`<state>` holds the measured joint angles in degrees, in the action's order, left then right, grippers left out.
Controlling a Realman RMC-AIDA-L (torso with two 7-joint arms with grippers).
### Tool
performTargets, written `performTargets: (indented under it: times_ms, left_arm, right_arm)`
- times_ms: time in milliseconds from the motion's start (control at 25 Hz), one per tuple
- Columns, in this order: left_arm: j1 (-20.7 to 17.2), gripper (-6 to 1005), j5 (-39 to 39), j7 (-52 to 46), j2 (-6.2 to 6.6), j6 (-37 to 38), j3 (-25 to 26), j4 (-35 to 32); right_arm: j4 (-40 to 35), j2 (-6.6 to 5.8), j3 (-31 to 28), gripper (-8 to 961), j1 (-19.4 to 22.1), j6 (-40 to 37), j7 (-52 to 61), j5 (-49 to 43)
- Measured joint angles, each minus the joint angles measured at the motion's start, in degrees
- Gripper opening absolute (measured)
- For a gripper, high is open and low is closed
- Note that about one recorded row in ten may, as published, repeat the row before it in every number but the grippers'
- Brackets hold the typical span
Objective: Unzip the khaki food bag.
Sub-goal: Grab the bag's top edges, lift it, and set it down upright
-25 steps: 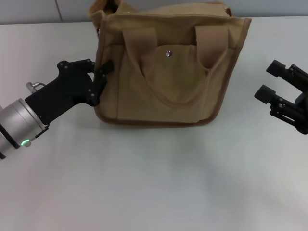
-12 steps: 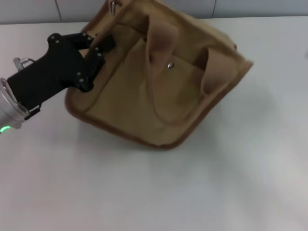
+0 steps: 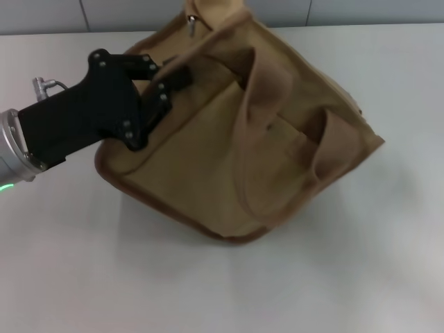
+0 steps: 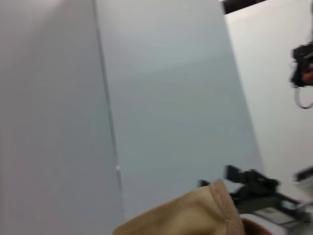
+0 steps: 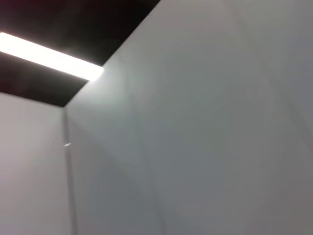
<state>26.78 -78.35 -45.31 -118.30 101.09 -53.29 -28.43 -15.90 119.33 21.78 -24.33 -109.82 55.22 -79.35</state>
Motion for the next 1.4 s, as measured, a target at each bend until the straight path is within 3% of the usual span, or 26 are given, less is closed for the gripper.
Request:
performTargets:
  times_ms: [240, 360, 560, 800, 960, 1120, 1160, 1400]
  left_arm:
    - [0.28, 51, -0.11, 0.06, 0.01, 0.85, -3.18, -1.79]
    - [0.29, 52, -0.14, 0.0, -0.02, 0.96, -3.91, -2.51]
    - [0.25, 52, -0.15, 0.02, -0.08, 1.28, -4.1, -2.58]
    - [0.15, 52, -0.25, 0.12, -0.16, 1.31, -4.14, -2.6]
    - [0.19, 52, -0.36, 0.39, -0.18, 1.14, -4.65, -2.6]
    - [0.17, 52, -0.34, 0.71, -0.22, 1.04, -4.68, -2.6]
    - [0.16, 52, -0.18, 0.7, -0.28, 1.03, -4.66, -2.6]
    - [0.15, 53, -0.01, 0.54, -0.26, 0.94, -4.27, -2.59]
  right_arm:
    - [-0.94, -0.15, 5.11, 762, -5.92, 6.41, 2.7, -0.22]
    - [-4.43, -0.04, 11.44, 762, -7.66, 10.58, 7.31, -0.32]
    - [-7.03, 0.06, 19.84, 761, -8.37, 12.37, 9.13, -0.37]
    - [-9.18, -0.01, 25.95, 761, -8.67, 15.11, 11.87, -0.63]
    - [-16.81, -0.06, 31.68, 761, -7.11, 19.26, 20.18, -7.25]
    - [-20.63, -0.07, 31.97, 761, -4.58, 18.2, 23.53, -11.2]
    - [-21.87, -0.06, 31.84, 762, -2.25, 17.36, 23.66, -11.59]
    - [-22.3, 0.0, 28.78, 762, 3.06, 14.52, 20.63, -10.39]
